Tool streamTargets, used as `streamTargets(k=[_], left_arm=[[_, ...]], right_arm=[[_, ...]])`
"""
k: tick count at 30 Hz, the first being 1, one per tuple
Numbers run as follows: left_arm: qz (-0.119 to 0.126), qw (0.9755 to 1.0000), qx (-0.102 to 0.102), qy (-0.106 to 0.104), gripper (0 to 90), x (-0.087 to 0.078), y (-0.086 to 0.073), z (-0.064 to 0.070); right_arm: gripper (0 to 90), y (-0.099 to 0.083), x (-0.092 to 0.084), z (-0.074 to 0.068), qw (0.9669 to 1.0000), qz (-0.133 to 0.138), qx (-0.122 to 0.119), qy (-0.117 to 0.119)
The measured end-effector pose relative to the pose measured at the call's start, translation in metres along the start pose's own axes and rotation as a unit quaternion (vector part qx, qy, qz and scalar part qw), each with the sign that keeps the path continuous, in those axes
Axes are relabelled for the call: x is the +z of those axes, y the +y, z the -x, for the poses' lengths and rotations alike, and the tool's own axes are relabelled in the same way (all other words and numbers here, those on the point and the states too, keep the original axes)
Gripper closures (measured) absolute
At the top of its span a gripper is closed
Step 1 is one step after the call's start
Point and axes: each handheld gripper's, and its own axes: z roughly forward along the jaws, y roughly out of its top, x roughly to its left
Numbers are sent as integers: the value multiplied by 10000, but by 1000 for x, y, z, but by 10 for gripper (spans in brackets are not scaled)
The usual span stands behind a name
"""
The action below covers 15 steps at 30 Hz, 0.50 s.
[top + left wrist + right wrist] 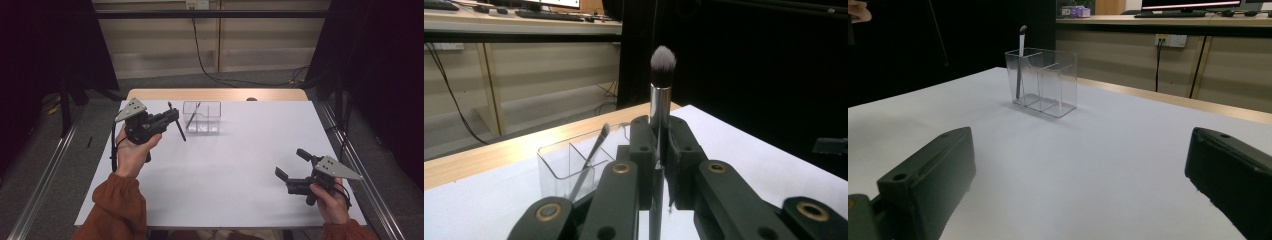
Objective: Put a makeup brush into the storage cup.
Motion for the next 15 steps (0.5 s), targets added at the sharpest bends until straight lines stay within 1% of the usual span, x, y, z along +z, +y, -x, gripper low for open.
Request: streamTargets(k=[3, 4, 5, 7, 10, 15], left_arm=[[-24, 10000, -13, -4, 836, 6, 2, -3], [-25, 10000, -9, 26, 836, 8, 3, -4], [11, 10000, -50, 45, 837, 11, 4, -7], [44, 9999, -67, 67, 837, 15, 7, -9], [81, 9999, -49, 108, 837, 22, 14, -12], [111, 9997, 51, 198, 837, 29, 23, -14]], right_arm=[[0, 0, 0, 0, 10000, -12, -14, 3], [0, -1, 0, -1, 10000, -19, -5, 14], [0, -1, 1, -1, 10000, -35, -11, 24], [0, -2, 2, -1, 10000, -52, -12, 36], [0, -2, 2, -1, 10000, -74, -16, 52], [0, -3, 2, -1, 9999, -104, -20, 54]])
